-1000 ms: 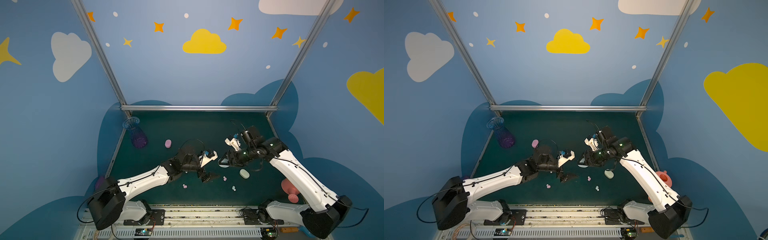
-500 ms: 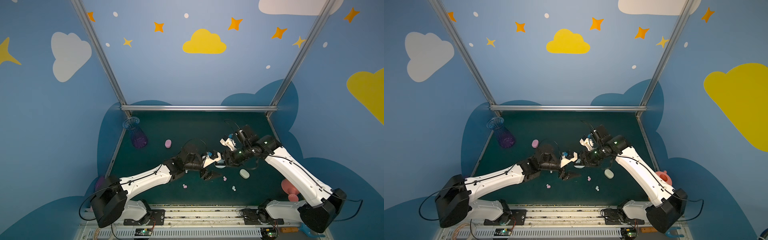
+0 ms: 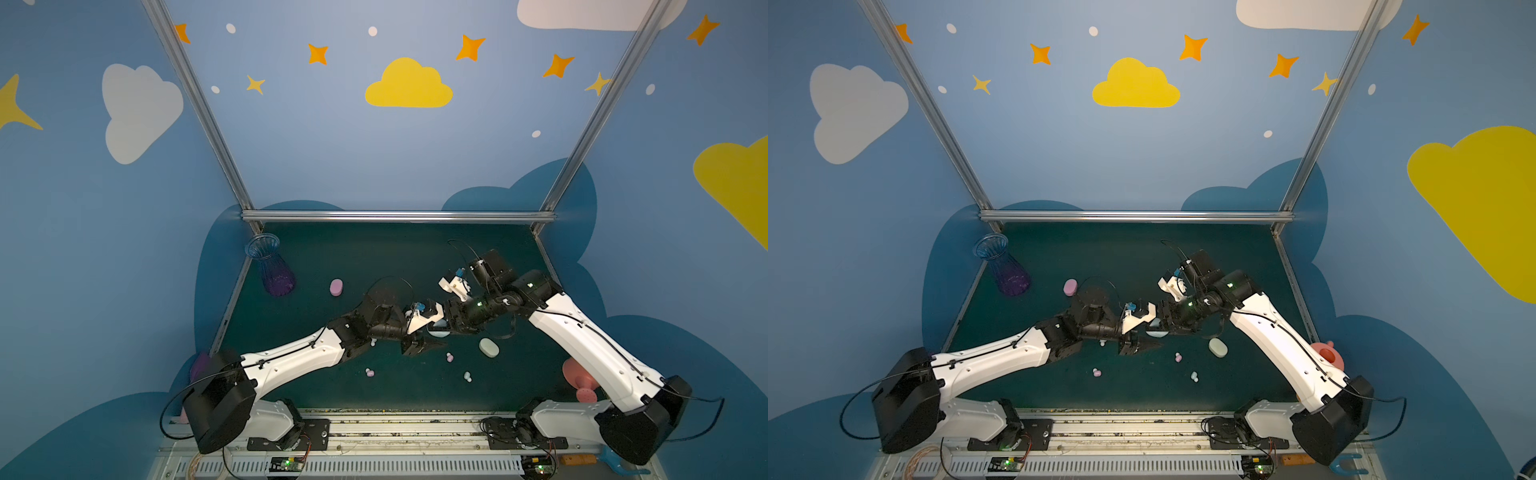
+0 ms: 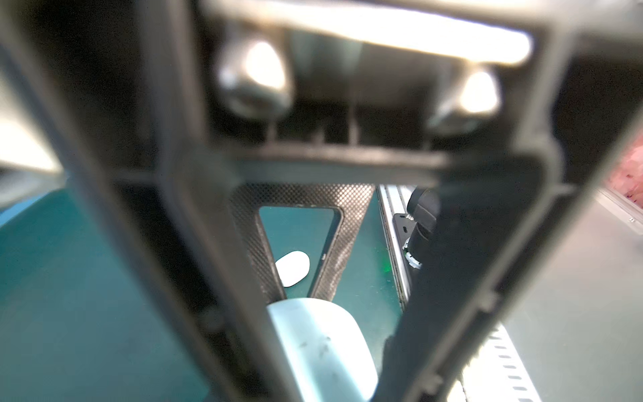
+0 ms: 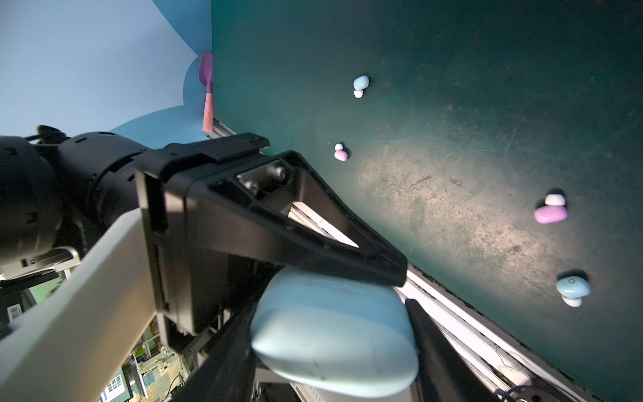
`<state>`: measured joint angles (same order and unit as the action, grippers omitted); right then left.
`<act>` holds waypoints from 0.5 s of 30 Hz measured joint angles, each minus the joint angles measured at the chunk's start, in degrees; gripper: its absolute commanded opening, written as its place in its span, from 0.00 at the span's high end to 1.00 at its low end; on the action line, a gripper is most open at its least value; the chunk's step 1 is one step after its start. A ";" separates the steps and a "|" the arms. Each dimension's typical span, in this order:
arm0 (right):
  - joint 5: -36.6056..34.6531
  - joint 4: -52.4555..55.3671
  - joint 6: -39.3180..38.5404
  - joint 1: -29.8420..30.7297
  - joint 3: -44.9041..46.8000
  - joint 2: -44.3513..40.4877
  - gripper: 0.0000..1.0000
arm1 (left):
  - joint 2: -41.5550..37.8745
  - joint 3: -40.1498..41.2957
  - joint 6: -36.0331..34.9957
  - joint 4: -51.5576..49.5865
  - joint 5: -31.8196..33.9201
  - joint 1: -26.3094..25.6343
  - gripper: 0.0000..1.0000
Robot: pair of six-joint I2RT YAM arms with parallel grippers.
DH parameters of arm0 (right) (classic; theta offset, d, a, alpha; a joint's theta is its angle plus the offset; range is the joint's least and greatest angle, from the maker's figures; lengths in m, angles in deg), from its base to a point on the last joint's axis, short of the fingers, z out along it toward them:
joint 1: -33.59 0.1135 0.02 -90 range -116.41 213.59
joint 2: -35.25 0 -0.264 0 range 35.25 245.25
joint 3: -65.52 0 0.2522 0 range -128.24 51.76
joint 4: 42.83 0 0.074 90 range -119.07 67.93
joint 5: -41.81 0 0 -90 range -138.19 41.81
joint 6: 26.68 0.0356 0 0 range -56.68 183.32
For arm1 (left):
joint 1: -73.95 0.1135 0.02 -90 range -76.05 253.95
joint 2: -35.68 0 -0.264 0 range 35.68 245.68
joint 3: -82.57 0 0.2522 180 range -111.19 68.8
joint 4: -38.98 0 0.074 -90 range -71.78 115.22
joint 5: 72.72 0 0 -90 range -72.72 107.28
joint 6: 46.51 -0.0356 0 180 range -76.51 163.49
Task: Insert wireless bluetooth earbuds into charging case
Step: Pass the charging case.
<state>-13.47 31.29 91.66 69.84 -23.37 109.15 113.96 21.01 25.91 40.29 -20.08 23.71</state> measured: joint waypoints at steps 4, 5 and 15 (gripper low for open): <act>0.15 0.20 0.35 0.02 0.00 0.00 0.49 | 0.15 0.00 -0.26 0.13 0.17 0.00 0.54; 0.20 0.26 0.39 0.02 0.00 0.00 0.49 | 0.17 0.00 -0.35 0.13 0.22 0.00 0.55; 0.37 0.44 1.49 0.00 0.00 -0.02 0.49 | 0.26 -0.11 -1.27 0.00 0.61 -0.02 0.66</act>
<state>-13.10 31.73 93.15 69.84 -23.37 109.13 114.22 20.91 24.64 40.29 -19.47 23.69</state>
